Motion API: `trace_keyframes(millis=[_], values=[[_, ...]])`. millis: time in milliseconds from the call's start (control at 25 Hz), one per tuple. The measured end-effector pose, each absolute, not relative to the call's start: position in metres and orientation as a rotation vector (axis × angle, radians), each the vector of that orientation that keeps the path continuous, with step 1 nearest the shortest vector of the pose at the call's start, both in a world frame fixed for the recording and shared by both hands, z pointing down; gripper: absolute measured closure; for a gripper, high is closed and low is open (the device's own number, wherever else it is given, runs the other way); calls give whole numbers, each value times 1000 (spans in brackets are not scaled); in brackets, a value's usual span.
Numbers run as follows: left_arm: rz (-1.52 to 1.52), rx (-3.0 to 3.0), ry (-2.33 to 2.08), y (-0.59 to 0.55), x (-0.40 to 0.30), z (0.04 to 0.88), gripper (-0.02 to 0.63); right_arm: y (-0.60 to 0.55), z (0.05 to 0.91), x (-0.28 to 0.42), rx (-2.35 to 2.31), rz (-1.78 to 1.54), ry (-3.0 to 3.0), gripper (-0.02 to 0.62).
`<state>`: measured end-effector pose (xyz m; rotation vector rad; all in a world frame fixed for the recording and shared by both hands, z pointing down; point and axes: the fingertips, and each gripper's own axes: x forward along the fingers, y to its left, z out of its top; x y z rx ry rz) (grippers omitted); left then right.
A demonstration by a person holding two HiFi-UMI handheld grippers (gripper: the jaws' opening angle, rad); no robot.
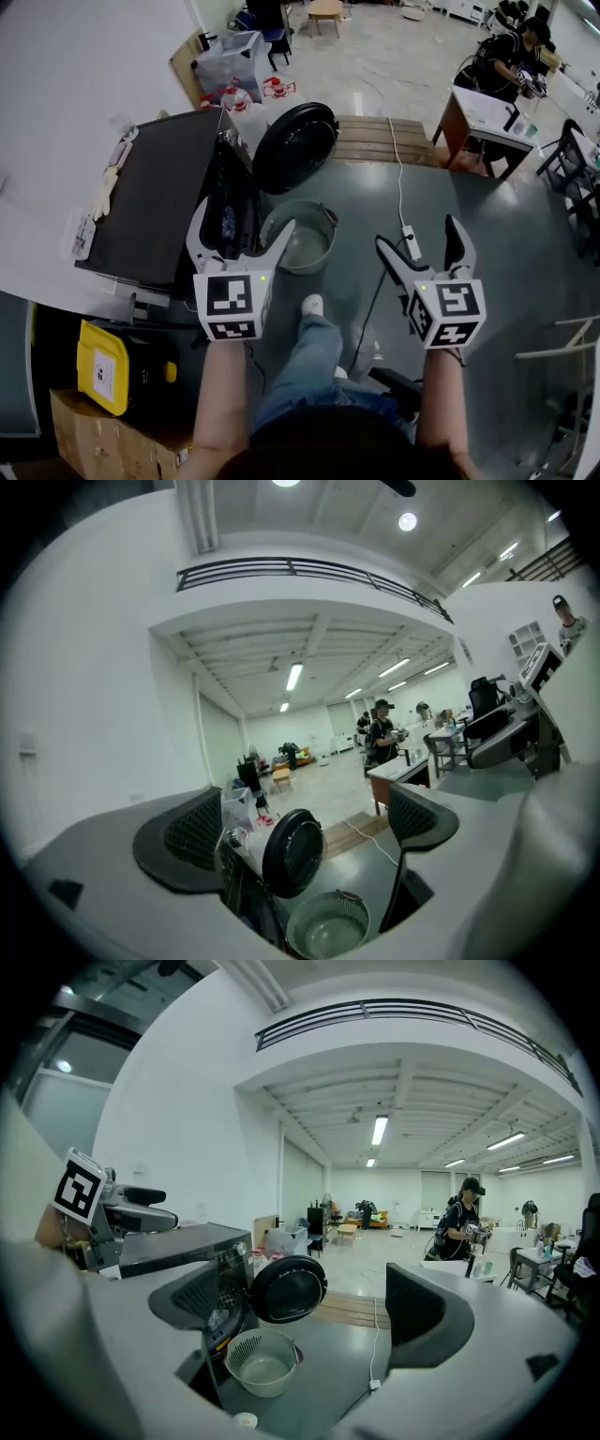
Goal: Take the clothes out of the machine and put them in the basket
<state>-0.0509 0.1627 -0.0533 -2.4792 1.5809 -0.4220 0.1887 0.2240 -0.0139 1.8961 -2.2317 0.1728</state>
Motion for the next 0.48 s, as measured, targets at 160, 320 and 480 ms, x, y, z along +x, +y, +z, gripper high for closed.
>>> trace_keyframes(millis=[160, 320, 480], values=[[-414, -2494, 1600, 114, -55, -51, 48, 175, -18, 182, 1873, 160, -2234, 48], [-409, -2504, 1631, 58, -67, -49, 48, 117, -26, 168, 1841, 135, -2241, 49], [-370, -2528, 1660, 3, -82, -47, 48, 60, -32, 148, 1786, 82, -2227, 51]])
